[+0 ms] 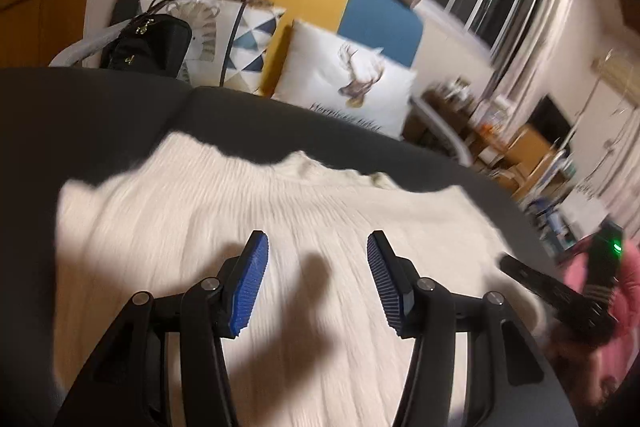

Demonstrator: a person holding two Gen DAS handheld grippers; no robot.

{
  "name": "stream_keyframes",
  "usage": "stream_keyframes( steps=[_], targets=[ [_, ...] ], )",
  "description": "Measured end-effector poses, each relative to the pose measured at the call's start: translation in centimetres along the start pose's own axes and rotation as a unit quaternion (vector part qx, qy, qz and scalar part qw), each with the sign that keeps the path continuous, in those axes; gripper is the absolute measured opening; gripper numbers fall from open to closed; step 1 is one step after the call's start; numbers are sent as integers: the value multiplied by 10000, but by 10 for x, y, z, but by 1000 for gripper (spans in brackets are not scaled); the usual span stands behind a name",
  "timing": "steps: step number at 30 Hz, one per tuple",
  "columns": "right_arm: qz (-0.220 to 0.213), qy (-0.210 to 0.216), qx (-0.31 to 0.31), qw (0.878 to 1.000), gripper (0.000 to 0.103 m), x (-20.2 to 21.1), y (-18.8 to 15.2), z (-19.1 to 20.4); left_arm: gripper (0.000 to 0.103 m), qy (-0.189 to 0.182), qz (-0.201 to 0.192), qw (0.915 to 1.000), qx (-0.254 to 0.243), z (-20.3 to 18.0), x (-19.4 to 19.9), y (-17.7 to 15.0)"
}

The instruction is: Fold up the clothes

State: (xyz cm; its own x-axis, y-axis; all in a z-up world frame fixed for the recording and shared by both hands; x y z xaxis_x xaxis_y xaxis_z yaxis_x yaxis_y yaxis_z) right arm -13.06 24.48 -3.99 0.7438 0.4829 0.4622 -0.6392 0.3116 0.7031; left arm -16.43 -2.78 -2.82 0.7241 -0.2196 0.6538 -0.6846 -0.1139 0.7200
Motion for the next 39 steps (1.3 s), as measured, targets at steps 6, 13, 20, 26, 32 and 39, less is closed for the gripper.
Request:
stream_keyframes(
  steps=[6,13,20,26,32,39],
  targets=[
    [730,648,726,9926,15,-52,12,67,55,-68,-237,9996,159,69,65,-16],
    [1871,1594,1605,9560,13,-141,2,175,55,-275,373,9974,544,145,81,-35],
    [2351,1336,1402,9525,13,-206,-8,192,55,-850,646,9937,-337,116,64,-59],
    [2254,1574,879,9574,12,-210,-12,178,55,-1378,396,9894,-226,112,63,-56],
    [2109,1467,1069,9605,12,-207,-19,179,55,-1682,389,9842,-388,113,65,-50],
    [2065,1457,1186,9602,12,-206,-25,179,55,-2193,734,9726,-255,119,63,-50]
  ],
)
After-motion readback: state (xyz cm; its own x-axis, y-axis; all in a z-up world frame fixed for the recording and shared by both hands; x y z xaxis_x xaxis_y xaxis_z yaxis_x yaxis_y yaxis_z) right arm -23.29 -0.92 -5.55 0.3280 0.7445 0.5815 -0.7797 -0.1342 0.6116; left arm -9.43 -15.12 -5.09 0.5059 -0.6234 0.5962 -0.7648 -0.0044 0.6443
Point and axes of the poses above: each gripper's, at about its wrist camera, not at the fingertips, and x roughly against the way its jaws point, z to its left, y to its top, the point moved 6 cm from there along -x, roughly the way its jaws point, and after that the axes turned 15 degrees about y, right-handed, at the moved point
